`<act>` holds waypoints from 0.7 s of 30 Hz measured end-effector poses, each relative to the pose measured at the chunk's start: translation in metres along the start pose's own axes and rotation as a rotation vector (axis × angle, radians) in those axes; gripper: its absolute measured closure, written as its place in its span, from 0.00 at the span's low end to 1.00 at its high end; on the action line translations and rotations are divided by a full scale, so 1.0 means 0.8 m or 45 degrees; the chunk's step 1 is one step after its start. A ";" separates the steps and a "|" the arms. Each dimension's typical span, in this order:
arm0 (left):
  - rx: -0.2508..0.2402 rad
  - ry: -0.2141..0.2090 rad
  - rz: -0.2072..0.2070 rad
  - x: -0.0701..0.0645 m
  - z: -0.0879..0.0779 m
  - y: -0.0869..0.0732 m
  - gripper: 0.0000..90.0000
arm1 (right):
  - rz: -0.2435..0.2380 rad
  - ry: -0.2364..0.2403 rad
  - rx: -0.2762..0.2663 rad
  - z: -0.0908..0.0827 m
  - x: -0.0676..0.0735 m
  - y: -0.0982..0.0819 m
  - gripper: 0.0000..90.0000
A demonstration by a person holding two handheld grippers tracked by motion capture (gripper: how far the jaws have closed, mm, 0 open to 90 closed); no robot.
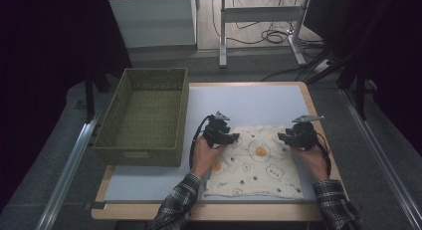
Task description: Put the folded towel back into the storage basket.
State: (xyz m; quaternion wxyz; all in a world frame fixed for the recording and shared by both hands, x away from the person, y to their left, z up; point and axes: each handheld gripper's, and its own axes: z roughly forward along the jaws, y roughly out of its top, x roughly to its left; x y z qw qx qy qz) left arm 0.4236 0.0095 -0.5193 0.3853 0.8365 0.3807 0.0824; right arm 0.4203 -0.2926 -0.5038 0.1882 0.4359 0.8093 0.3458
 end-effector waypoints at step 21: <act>0.047 -0.234 0.328 -0.111 -0.004 -0.024 0.60 | 0.057 -0.044 -0.025 -0.039 -0.029 -0.038 0.59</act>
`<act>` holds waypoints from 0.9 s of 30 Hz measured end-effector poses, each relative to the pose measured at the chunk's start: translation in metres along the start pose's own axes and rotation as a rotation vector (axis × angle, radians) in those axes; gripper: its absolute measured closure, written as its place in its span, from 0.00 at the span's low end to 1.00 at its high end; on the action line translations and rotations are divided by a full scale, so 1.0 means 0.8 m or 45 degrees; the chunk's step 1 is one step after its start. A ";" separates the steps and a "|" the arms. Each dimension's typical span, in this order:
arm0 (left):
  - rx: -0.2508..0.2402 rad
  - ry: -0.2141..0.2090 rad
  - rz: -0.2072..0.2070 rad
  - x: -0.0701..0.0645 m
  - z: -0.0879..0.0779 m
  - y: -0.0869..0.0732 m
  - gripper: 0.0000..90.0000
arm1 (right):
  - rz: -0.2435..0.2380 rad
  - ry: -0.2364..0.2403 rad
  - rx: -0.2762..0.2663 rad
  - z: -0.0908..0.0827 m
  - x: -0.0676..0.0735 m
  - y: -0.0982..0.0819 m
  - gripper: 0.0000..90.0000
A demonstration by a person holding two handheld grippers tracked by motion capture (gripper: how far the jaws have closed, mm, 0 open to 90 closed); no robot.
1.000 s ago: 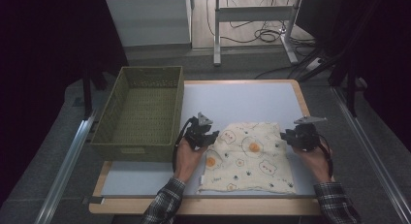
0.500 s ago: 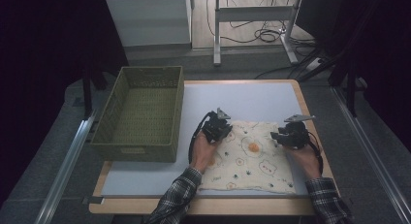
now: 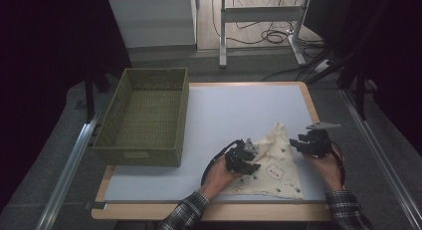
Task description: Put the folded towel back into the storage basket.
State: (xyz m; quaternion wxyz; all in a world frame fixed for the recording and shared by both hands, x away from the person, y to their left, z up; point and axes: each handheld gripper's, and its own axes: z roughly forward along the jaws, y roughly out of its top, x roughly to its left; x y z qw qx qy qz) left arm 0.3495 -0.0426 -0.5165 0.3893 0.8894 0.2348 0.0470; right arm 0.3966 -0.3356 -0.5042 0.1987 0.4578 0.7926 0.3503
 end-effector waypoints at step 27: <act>-0.094 -0.001 -0.368 0.110 -0.032 0.000 0.76 | 0.012 0.002 0.001 -0.004 -0.005 -0.006 0.56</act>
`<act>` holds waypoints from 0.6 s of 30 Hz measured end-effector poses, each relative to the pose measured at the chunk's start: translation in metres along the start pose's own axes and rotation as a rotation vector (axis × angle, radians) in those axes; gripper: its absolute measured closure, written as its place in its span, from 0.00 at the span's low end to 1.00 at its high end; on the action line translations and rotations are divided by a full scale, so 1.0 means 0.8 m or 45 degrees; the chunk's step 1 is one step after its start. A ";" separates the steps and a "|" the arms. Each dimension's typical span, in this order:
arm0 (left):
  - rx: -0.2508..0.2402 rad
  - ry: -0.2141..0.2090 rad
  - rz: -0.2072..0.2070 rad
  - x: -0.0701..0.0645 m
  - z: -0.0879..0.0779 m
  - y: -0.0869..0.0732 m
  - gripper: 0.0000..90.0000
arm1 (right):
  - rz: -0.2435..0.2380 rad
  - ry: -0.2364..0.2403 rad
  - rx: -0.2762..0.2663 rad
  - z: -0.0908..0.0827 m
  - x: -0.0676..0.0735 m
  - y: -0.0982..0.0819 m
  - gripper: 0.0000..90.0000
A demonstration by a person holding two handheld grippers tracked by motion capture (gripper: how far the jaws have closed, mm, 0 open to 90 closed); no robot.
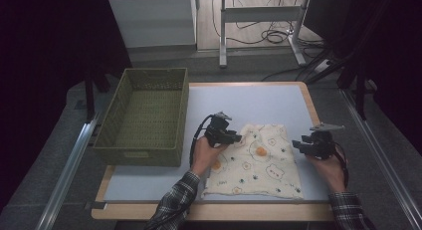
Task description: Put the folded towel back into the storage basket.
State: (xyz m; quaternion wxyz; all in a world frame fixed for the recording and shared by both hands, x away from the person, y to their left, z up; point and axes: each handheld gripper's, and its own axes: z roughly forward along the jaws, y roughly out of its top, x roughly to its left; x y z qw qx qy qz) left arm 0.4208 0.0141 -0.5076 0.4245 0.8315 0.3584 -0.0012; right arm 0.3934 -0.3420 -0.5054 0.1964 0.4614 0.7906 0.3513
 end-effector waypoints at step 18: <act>0.142 -0.134 0.231 -0.092 0.025 -0.035 0.61 | -0.040 0.052 -0.039 -0.001 0.023 0.014 0.55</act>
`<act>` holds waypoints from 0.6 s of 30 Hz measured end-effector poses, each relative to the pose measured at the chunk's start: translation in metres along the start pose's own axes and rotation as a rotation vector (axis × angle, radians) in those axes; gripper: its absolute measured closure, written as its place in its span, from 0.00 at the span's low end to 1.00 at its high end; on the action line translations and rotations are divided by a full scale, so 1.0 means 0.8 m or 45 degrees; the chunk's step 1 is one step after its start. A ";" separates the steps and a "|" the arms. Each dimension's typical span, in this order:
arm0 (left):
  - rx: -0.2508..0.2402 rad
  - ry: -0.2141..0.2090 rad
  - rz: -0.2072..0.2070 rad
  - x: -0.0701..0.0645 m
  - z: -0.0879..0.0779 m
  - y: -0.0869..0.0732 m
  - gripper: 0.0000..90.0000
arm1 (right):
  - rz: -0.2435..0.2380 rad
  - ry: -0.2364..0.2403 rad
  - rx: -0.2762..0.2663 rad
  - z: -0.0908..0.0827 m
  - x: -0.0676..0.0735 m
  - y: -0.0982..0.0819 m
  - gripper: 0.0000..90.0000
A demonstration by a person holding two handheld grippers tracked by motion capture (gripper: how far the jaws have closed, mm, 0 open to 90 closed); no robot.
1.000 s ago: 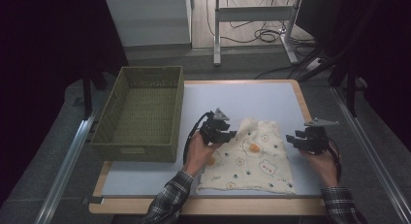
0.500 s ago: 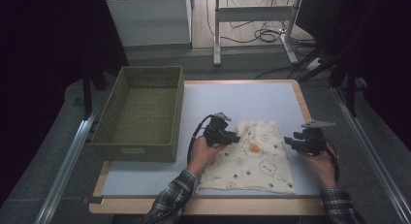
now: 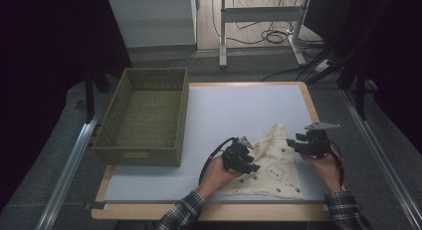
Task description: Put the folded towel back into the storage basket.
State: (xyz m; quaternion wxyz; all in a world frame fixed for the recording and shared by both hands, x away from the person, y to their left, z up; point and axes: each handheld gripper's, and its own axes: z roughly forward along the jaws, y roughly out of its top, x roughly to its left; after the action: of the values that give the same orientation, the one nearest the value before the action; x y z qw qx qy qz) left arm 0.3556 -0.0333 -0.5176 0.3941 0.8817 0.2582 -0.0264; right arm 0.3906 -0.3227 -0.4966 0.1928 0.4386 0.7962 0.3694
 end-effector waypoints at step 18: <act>-0.053 0.293 -0.053 0.070 -0.034 0.033 0.60 | 0.024 -0.007 0.005 0.002 -0.005 -0.007 0.54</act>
State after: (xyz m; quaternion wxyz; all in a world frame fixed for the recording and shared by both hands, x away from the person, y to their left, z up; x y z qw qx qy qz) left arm 0.4125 -0.0042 -0.4952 0.3795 0.8648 0.3206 0.0721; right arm 0.3908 -0.3276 -0.5015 0.1908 0.4475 0.7922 0.3684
